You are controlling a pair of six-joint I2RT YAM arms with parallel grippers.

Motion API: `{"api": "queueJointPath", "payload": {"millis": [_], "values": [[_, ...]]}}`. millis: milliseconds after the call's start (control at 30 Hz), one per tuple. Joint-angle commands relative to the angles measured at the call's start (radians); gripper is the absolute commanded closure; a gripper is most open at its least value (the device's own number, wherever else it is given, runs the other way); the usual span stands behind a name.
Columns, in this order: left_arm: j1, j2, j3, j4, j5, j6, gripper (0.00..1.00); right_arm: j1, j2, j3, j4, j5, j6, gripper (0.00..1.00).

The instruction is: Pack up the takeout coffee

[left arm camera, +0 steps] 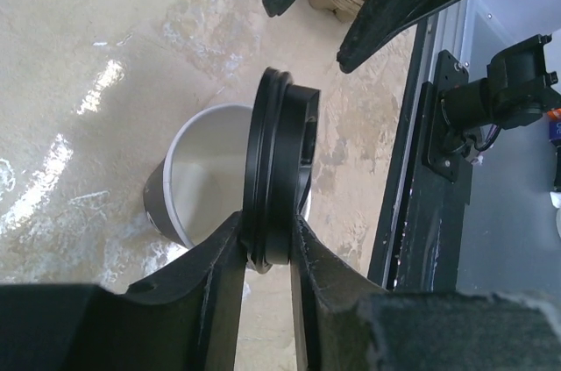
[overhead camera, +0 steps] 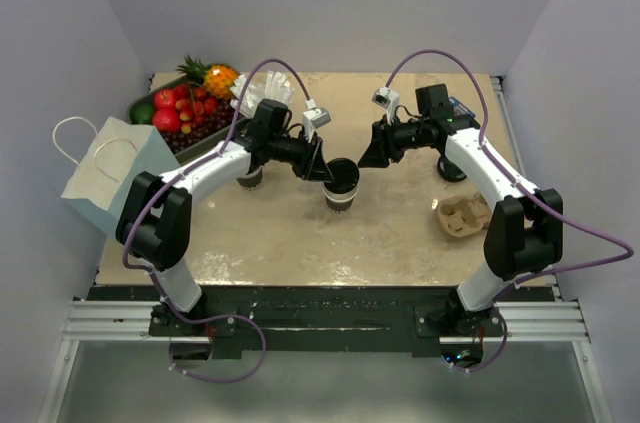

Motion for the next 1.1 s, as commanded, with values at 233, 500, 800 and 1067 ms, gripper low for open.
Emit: {"api": "queueJointPath", "payload": {"millis": [233, 500, 800, 1067], "values": [[0.017, 0.007, -0.025, 0.037, 0.008, -0.019, 0.64, 0.042, -0.045, -0.026, 0.054, 0.053, 0.021, 0.49], [0.019, 0.010, -0.025, 0.034, -0.015, -0.013, 0.58, 0.067, -0.017, -0.012, 0.068, 0.098, 0.025, 0.47], [0.025, 0.001, -0.025, 0.035, -0.031, -0.013, 0.52, 0.080, 0.012, 0.008, 0.088, 0.131, 0.041, 0.46], [0.033, 0.006, -0.010, 0.038, -0.046, -0.013, 0.46, 0.091, 0.056, 0.040, 0.102, 0.121, 0.071, 0.46]]}}
